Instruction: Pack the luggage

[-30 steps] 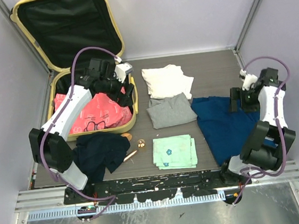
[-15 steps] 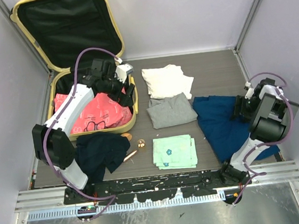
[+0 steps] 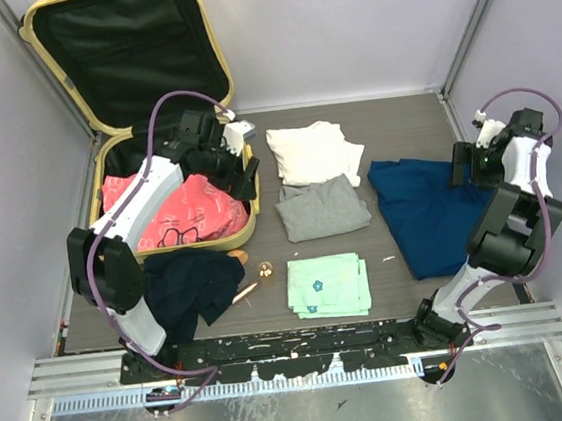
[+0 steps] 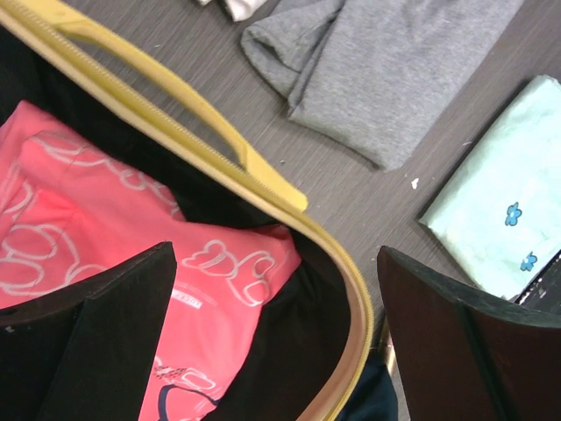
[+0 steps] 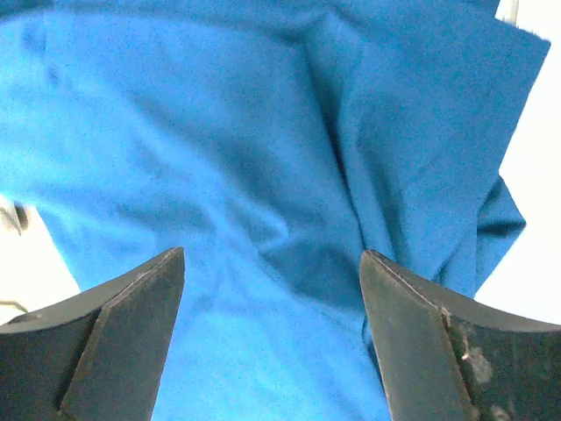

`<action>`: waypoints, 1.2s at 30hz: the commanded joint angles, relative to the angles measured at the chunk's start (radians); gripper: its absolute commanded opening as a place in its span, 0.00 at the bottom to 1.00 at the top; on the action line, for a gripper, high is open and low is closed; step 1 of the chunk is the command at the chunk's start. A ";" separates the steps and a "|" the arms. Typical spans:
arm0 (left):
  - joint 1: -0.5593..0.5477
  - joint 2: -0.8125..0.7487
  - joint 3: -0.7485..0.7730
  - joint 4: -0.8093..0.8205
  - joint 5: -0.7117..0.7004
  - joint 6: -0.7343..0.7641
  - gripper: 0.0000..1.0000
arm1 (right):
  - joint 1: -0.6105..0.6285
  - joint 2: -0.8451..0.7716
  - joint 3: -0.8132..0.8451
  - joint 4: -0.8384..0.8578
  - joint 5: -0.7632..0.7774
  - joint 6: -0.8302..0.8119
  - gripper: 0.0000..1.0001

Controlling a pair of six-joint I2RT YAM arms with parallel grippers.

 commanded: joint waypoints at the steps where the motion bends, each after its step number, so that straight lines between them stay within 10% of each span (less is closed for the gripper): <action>1: -0.053 -0.023 0.026 0.059 0.024 -0.028 0.98 | -0.018 -0.147 -0.061 -0.151 0.035 -0.247 0.86; 12: -0.103 -0.014 0.000 0.067 0.057 -0.091 1.00 | 0.009 -0.151 -0.426 -0.053 0.008 -0.157 0.80; 24: -0.202 0.052 0.031 0.119 0.060 -0.212 0.99 | 0.232 -0.171 -0.277 -0.062 -0.104 0.016 0.82; 36: -0.358 0.098 0.018 0.356 -0.052 -0.410 0.98 | -0.023 -0.194 -0.121 -0.127 0.118 -0.110 1.00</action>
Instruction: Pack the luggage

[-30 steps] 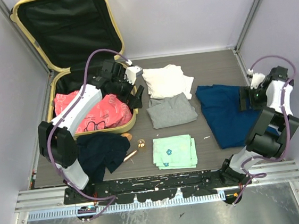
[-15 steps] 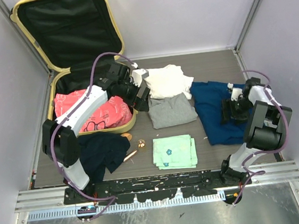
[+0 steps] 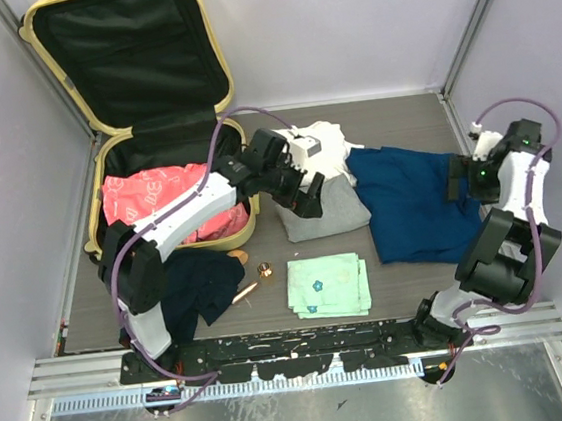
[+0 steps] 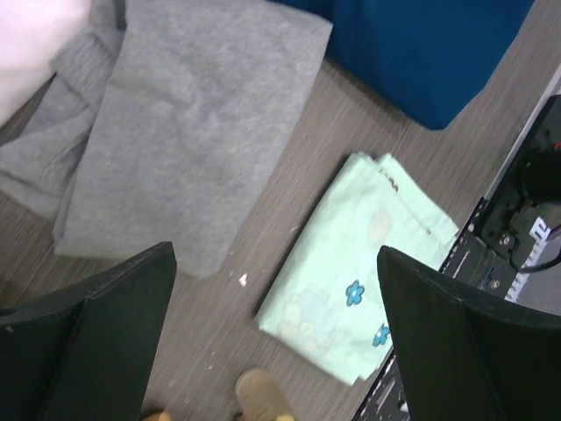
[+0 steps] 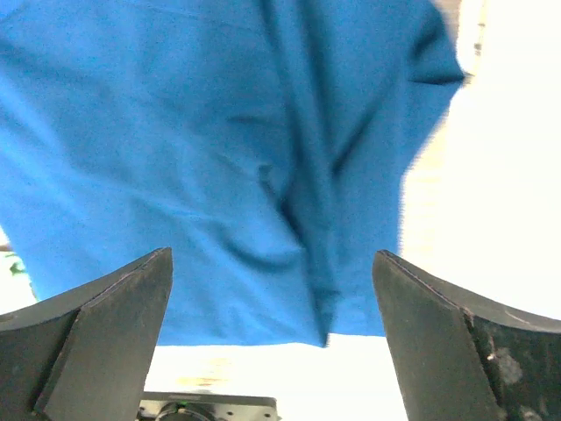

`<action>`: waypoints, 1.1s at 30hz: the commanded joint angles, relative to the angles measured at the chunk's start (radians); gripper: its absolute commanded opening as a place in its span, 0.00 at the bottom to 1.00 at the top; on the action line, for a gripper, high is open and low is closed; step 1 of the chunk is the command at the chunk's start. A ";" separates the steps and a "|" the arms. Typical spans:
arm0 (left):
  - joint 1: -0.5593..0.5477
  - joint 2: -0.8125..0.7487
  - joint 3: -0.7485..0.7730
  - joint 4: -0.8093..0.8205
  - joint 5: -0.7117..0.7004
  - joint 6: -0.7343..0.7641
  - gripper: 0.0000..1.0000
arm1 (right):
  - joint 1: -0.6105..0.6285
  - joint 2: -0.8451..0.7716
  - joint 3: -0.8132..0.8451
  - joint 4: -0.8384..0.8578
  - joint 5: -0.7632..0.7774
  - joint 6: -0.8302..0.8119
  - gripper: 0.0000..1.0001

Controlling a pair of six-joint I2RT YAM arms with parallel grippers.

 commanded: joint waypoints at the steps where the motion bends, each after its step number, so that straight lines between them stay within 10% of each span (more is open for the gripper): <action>1: -0.036 0.029 0.027 0.144 -0.037 -0.103 0.98 | -0.081 0.079 0.065 -0.022 0.084 -0.052 1.00; 22: -0.111 0.149 0.000 0.359 0.046 -0.315 1.00 | -0.095 0.467 0.056 0.164 0.049 -0.098 1.00; 33: -0.222 0.258 0.048 0.490 -0.120 -0.596 0.98 | -0.120 0.504 0.037 0.118 -0.010 -0.146 0.04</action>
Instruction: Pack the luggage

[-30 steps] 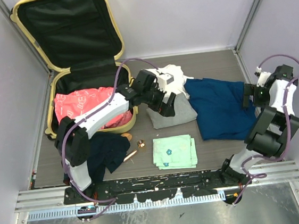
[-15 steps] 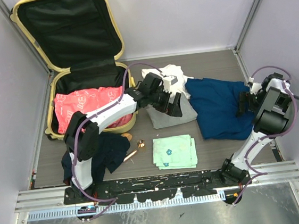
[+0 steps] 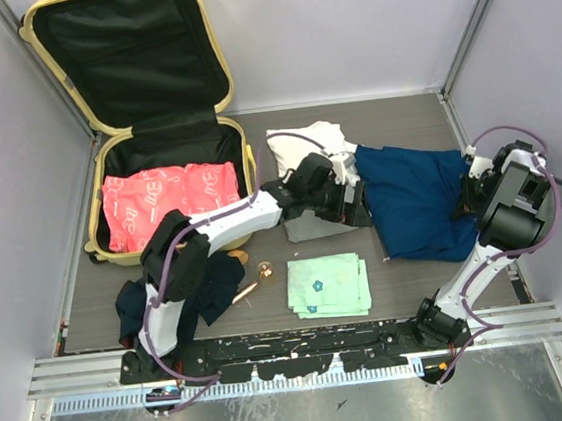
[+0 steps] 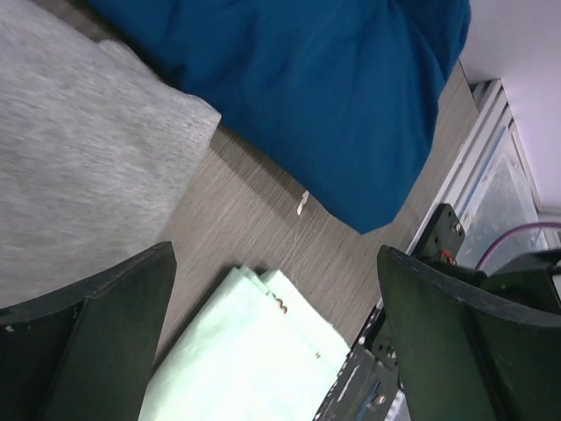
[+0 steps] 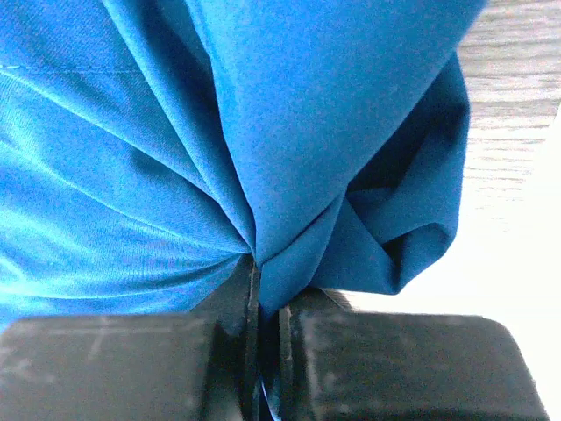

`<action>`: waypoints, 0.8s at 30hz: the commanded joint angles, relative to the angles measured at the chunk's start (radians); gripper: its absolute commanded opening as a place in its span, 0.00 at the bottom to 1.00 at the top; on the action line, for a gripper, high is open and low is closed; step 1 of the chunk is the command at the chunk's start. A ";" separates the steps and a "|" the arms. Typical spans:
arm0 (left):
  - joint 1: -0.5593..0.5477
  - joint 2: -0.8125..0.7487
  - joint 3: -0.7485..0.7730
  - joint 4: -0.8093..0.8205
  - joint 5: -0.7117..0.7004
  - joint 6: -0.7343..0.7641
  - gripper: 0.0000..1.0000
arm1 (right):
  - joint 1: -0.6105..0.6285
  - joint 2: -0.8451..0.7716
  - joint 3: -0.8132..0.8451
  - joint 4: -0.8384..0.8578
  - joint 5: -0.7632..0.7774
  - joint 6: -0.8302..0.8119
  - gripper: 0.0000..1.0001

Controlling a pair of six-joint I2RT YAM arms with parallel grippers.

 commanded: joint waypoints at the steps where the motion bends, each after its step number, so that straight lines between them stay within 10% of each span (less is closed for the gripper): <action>1: -0.055 0.065 0.058 0.092 -0.098 -0.174 0.98 | -0.020 0.076 -0.040 0.051 0.043 -0.062 0.01; 24: -0.153 0.420 0.404 0.116 -0.222 -0.377 0.92 | -0.069 -0.035 -0.111 -0.017 0.088 -0.189 0.01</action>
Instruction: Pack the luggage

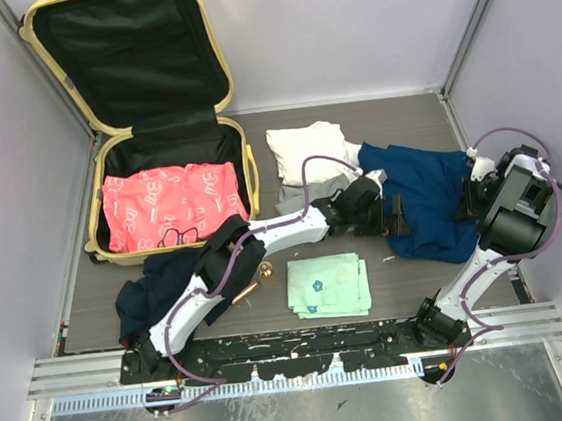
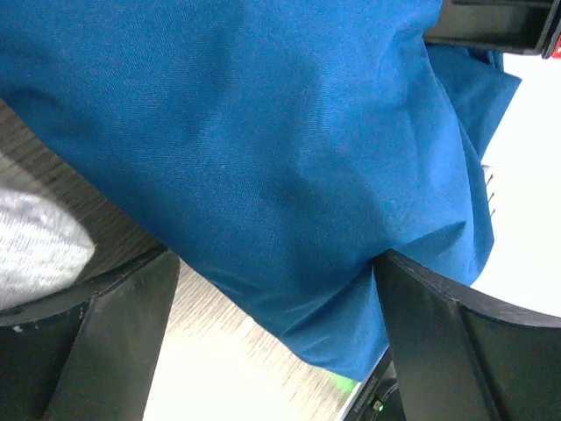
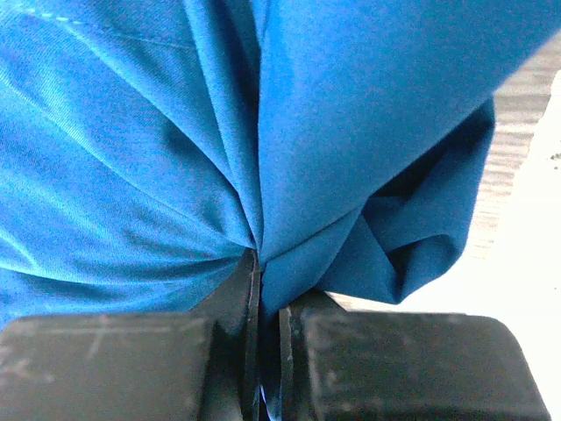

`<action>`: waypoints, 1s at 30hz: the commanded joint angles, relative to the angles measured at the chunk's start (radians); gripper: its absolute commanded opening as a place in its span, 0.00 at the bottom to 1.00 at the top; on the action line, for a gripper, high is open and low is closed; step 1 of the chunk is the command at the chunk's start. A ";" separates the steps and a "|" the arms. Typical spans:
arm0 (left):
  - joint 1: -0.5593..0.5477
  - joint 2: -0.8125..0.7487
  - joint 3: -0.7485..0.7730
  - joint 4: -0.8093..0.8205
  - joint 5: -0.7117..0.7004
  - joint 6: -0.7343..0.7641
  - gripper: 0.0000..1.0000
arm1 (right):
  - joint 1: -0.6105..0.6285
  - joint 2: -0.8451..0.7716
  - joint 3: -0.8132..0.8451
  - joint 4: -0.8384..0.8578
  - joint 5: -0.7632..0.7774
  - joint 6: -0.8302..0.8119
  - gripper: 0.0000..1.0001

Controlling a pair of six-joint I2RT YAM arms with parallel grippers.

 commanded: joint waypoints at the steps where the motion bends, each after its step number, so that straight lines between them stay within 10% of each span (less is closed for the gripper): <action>1: -0.010 0.046 0.102 0.049 -0.040 -0.027 0.89 | -0.030 -0.011 -0.068 -0.049 0.132 -0.080 0.01; 12: -0.023 0.060 0.283 0.021 -0.074 0.142 0.00 | -0.064 -0.159 -0.043 -0.132 0.052 -0.064 0.01; 30: 0.107 -0.172 0.381 -0.201 0.030 0.570 0.00 | 0.134 -0.446 0.137 -0.127 -0.233 0.287 0.01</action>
